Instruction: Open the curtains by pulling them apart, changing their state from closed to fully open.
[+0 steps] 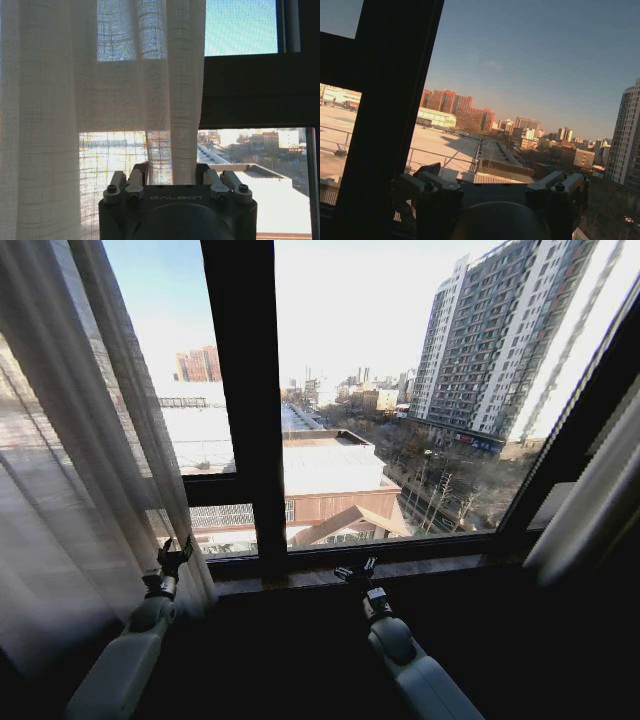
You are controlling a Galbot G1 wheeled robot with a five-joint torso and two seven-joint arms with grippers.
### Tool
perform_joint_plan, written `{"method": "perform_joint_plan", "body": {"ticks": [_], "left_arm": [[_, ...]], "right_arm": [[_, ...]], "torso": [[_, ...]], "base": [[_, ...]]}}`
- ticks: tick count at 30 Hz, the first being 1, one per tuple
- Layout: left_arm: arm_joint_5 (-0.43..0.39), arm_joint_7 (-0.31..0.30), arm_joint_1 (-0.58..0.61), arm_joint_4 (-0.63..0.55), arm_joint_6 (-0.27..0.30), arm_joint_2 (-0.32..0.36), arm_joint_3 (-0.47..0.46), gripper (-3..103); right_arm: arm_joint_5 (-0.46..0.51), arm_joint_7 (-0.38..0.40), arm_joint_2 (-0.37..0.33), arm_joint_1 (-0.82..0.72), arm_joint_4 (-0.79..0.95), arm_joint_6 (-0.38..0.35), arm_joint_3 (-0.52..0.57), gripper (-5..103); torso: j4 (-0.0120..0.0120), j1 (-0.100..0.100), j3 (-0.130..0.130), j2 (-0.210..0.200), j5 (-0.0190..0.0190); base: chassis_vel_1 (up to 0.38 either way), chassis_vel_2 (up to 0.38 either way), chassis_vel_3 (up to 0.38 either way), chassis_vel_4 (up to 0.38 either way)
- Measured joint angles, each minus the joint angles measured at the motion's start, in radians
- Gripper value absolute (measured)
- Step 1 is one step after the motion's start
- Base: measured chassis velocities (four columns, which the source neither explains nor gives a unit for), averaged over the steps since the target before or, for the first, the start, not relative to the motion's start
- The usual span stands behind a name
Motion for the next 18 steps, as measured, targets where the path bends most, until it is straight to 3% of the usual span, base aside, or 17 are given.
{"method": "perform_joint_plan", "body": {"ticks": [1, 3, 7, 10, 12, 18], "left_arm": [[0.0, 0.0, -0.001, 0.001, -0.001, 0.0, 0.0, 46], [-0.001, 0.0, -0.002, 0.002, -0.002, 0.0, 0.0, 46], [-0.001, 0.0, -0.005, 0.002, -0.003, 0.0, -0.002, 24], [-0.001, -0.002, -0.002, -0.005, -0.003, -0.001, -0.007, 19], [-0.001, -0.004, 0.01, -0.019, -0.003, -0.001, -0.015, 8], [-0.006, -0.008, 0.056, -0.065, -0.003, 0.006, -0.042, 0]], "right_arm": [[0.0, 0.0, 0.0, 0.0, 0.0, 0.0, 0.0, 100], [0.0, 0.0, 0.0, 0.0, 0.0, 0.0, 0.0, 100], [0.0, 0.0, 0.0, 0.0, 0.0, 0.0, 0.0, 100], [0.0, 0.0, 0.0, 0.0, 0.0, 0.0, 0.0, 100], [0.0, 0.0, 0.0, 0.0, 0.0, 0.0, 0.0, 100], [0.0, 0.0, 0.0, 0.0, 0.0, 0.0, 0.0, 100]], "torso": [[0.0, 0.0, 0.0, 0.0, 0.0], [0.0, 0.0, 0.0, 0.0, 0.0], [-0.0001, 0.0, 0.0, 0.0, 0.0001], [-0.0001, 0.0, 0.0, 0.0, 0.0001], [-0.0002, 0.0, 0.0, 0.0, 0.0], [0.0, 0.0, 0.0, 0.0, 0.0]], "base": [[0.0, 0.0, 0.0, 0.0], [0.0, 0.0, 0.0, 0.0], [0.0, 0.0, 0.0, 0.0], [0.0, 0.0, 0.0, 0.0], [0.0, 0.0, 0.0, 0.0], [0.0, 0.0, 0.0, 0.0]]}}
